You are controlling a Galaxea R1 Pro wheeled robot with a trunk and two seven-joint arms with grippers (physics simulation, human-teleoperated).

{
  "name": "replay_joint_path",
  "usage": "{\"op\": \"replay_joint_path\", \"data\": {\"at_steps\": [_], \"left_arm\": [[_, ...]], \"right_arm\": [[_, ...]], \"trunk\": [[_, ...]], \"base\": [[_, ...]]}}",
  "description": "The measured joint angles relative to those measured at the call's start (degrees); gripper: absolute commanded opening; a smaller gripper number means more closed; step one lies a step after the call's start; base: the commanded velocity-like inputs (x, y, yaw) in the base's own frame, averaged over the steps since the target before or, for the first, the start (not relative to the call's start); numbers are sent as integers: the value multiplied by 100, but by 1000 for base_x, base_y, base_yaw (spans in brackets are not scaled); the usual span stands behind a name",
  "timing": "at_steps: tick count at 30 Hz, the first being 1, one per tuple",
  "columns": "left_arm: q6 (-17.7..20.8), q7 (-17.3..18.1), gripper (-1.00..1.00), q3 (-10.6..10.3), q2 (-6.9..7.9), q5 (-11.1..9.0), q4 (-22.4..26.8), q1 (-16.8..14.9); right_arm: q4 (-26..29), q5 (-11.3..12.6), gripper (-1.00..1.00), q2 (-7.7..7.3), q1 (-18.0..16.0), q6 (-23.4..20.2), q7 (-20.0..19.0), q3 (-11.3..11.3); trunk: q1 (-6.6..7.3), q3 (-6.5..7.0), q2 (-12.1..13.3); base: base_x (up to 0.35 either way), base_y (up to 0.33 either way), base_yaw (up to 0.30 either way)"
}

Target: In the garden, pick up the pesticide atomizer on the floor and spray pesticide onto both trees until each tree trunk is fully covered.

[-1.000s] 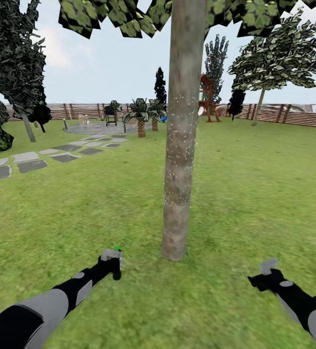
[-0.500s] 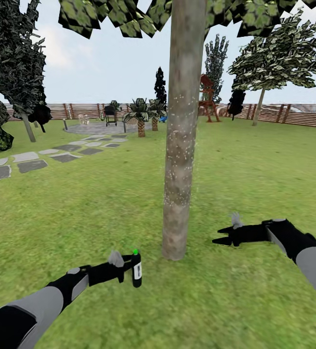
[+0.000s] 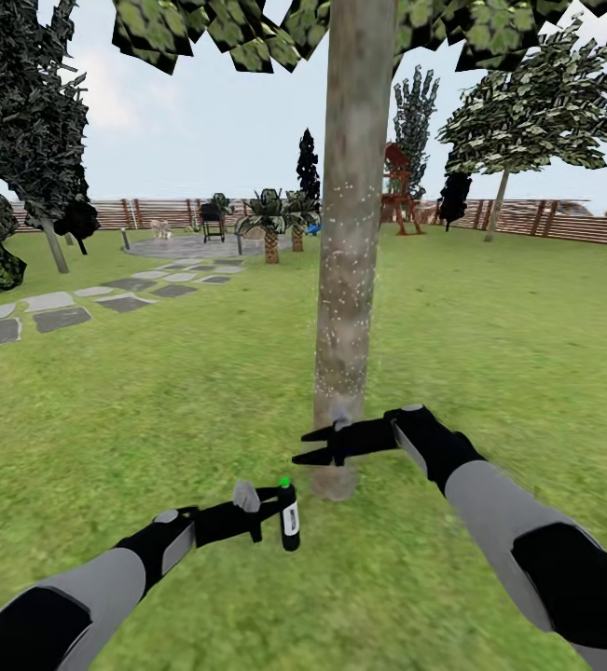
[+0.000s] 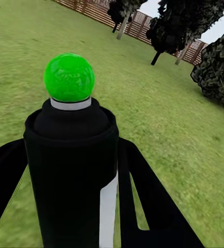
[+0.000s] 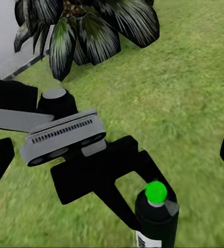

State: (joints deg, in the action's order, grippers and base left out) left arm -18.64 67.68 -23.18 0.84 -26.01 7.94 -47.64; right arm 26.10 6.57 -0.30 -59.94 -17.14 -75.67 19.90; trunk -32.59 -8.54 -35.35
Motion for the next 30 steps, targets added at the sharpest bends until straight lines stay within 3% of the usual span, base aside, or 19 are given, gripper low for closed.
{"op": "replay_joint_path", "data": {"at_steps": [1, 2, 5, 15, 19, 24, 30], "left_arm": [[0, 0, -100, -2, -5, 1, 43, 0], [0, 0, -100, -5, -14, 0, 79, 0], [1, 0, -100, -10, -21, -1, 112, 1], [0, 0, -100, -12, -23, -4, 122, 1], [-7, 1, -100, -11, -23, -6, 126, 1], [-8, 1, -100, 1, -23, -7, 128, 1], [-15, 81, -100, 377, -8, -8, 128, 1]], "right_arm": [[0, 1, 100, 79, 0, -10, 0, 2], [1, 2, -100, 180, 0, -18, 0, 3], [1, 2, -100, 291, 0, -25, 8, 5], [70, -14, -100, 439, -4, -28, 60, 13], [64, -47, -100, 442, -1, -13, 74, 14], [62, -59, -100, 396, 0, 5, 424, 6], [64, -67, -100, 390, 0, 9, 462, 5]], "trunk": [[0, 0, 0], [0, 0, 0], [0, 0, 0], [0, 0, 0], [0, 0, 0], [0, 0, 0], [0, 0, 0]], "base": [[0, 0, 0], [0, 0, 0], [0, 0, 0], [0, 0, 0], [0, 0, 0], [0, 0, 0], [0, 0, 0]]}}
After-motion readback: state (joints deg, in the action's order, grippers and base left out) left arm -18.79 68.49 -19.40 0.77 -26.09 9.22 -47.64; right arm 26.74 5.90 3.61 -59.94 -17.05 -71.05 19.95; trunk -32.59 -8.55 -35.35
